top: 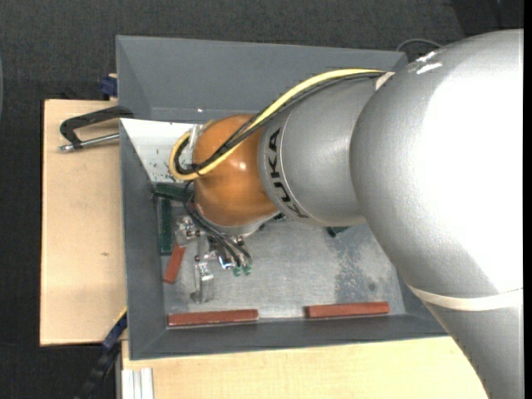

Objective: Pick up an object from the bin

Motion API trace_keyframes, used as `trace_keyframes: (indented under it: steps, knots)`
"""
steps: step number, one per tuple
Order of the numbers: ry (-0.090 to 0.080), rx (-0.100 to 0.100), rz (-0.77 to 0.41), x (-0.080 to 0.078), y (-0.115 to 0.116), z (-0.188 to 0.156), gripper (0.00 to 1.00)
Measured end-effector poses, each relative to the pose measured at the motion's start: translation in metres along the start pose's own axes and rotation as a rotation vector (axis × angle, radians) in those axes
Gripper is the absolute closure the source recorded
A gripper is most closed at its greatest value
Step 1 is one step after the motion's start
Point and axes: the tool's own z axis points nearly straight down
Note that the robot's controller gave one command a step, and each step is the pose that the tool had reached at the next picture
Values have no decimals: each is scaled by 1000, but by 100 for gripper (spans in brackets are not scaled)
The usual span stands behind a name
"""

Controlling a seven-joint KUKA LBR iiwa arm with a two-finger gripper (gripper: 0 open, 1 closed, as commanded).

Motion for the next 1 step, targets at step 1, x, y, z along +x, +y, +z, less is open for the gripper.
trace_keyframes:
  steps: [1]
  knots:
    - [-2,0,-218,-24,-3,0,0]
